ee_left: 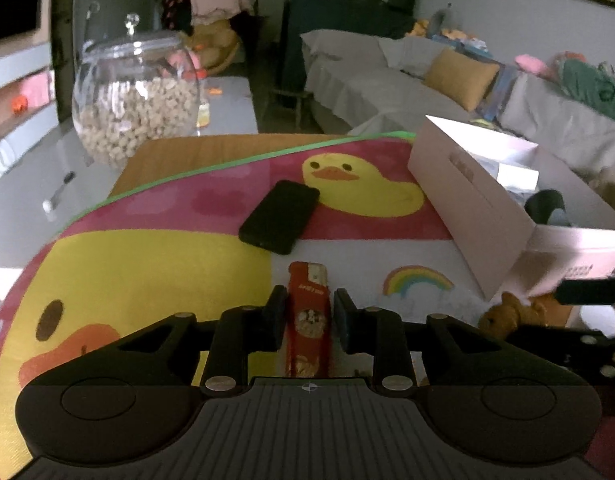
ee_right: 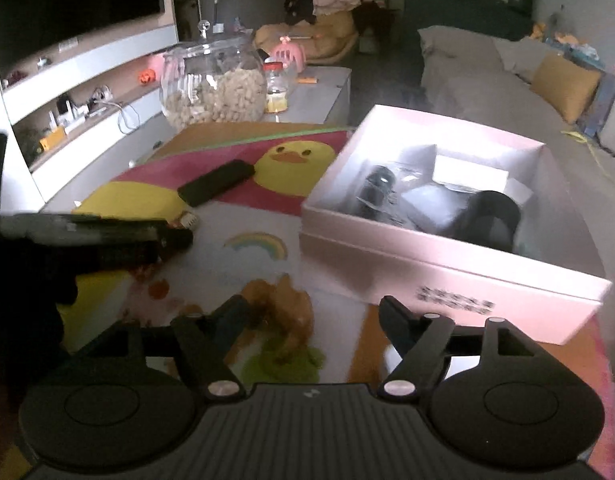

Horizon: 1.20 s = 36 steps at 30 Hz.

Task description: Organize rigid objects

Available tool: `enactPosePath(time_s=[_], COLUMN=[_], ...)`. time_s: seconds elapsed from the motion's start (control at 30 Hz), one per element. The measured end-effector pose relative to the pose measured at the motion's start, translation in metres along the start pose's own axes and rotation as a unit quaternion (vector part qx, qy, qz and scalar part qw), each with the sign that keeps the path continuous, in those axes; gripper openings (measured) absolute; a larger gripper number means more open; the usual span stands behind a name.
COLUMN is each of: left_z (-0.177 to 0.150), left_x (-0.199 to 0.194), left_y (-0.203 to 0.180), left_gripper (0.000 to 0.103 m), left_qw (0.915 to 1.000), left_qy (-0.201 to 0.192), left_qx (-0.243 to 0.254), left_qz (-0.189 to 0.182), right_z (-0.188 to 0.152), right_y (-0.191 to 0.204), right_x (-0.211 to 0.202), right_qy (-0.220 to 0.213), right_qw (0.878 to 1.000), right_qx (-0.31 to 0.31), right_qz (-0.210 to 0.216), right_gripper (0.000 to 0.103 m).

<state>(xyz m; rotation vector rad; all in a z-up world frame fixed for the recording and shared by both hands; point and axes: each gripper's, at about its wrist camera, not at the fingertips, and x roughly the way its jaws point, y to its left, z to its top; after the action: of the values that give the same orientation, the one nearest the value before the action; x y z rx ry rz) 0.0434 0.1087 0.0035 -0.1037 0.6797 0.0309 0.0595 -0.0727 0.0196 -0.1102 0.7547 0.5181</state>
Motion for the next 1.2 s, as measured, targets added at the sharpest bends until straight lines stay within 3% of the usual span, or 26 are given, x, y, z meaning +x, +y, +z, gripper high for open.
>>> enactPosePath(time_s=[0.1,0.13,0.17,0.27,0.4,0.6,0.77,0.93,1.1,1.13,1.17,1.2], left_z=[-0.004,-0.005,-0.006,-0.009,-0.015,-0.011,0.037,0.101,0.138,0.138,0.137,0.135], left_x=[-0.004,-0.005,-0.007,-0.012,-0.024,-0.061,-0.084,-0.063,-0.024,-0.018,-0.014,-0.01], left_y=[-0.004,-0.004,-0.004,-0.004,-0.011,-0.031,-0.062,-0.106,-0.132,-0.133,-0.134,-0.131], left_gripper=[0.027,0.027,0.027,0.026,0.026,0.026,0.026,0.026,0.027,0.027,0.027,0.027], left_qw=[0.9999,0.9998,0.9998,0.9996,0.9986,0.9928,0.9781,0.9649,0.9673,0.9687,0.9698,0.9709], left_qy=[-0.007,-0.008,-0.008,-0.009,-0.014,-0.044,-0.115,-0.143,-0.129,-0.13,-0.131,-0.129], left_qx=[0.014,0.016,0.017,0.026,0.043,0.059,0.077,0.095,0.086,0.085,0.085,0.086], left_qz=[0.004,0.003,0.002,-0.005,-0.026,-0.095,-0.156,-0.199,-0.201,-0.193,-0.187,-0.182], right_z=[0.0,-0.001,-0.002,-0.006,-0.014,-0.025,-0.004,0.024,0.044,0.044,0.044,0.043], right_y=[0.008,0.01,0.01,0.002,-0.018,-0.046,-0.067,-0.083,-0.092,-0.094,-0.096,-0.096], right_x=[0.011,0.013,0.016,0.005,-0.025,-0.085,-0.129,-0.128,-0.111,-0.109,-0.108,-0.106], right_qy=[0.003,0.009,0.02,0.022,0.007,-0.031,-0.116,-0.164,-0.183,-0.185,-0.189,-0.195], right_qw=[1.0,1.0,0.999,0.999,0.999,0.998,0.992,0.984,0.979,0.978,0.978,0.977], right_qx=[-0.015,-0.022,-0.027,-0.015,0.009,0.035,0.045,0.056,0.058,0.056,0.053,0.05], right_qz=[0.015,0.015,0.02,0.041,0.052,0.037,0.007,-0.042,-0.066,-0.073,-0.075,-0.076], right_gripper=[0.073,0.061,0.042,0.029,0.029,0.029,0.029,0.029,0.03,0.04,0.058,0.064])
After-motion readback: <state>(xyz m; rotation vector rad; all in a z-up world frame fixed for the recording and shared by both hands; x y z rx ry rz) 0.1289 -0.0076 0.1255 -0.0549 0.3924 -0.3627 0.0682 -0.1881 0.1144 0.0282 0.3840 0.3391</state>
